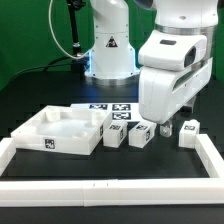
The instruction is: Assemble one leg
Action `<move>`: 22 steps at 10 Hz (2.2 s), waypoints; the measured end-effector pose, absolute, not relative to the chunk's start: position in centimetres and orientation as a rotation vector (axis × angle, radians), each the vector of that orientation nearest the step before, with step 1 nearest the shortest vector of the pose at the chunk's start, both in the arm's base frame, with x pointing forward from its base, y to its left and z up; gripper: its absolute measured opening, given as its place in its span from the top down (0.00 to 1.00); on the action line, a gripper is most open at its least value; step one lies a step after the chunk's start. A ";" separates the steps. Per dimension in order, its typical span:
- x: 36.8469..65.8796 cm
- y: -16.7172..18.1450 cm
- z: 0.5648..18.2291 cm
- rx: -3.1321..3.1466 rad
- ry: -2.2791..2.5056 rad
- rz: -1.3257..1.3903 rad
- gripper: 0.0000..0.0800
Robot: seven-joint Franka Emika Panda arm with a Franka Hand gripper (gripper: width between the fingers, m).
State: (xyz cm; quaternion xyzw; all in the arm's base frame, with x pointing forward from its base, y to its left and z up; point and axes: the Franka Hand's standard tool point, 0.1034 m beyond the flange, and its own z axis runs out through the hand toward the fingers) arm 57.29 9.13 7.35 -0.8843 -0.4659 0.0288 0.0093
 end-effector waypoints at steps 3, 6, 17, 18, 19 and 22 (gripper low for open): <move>57.3 9.1 7.4 -2.759 -1.479 0.093 0.19; 57.3 9.1 7.3 -2.759 -1.478 0.094 0.19; 54.9 7.3 7.6 -3.033 -0.733 0.145 0.19; 53.3 9.0 7.7 -3.072 -0.583 0.167 0.19; 52.3 11.0 7.7 -3.112 -0.396 0.164 0.19; 52.2 12.1 7.0 -3.103 -0.260 0.123 0.19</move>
Offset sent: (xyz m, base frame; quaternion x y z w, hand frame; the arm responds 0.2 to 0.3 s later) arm 0.0000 0.0000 0.0000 0.0000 0.0000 0.0000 1.0000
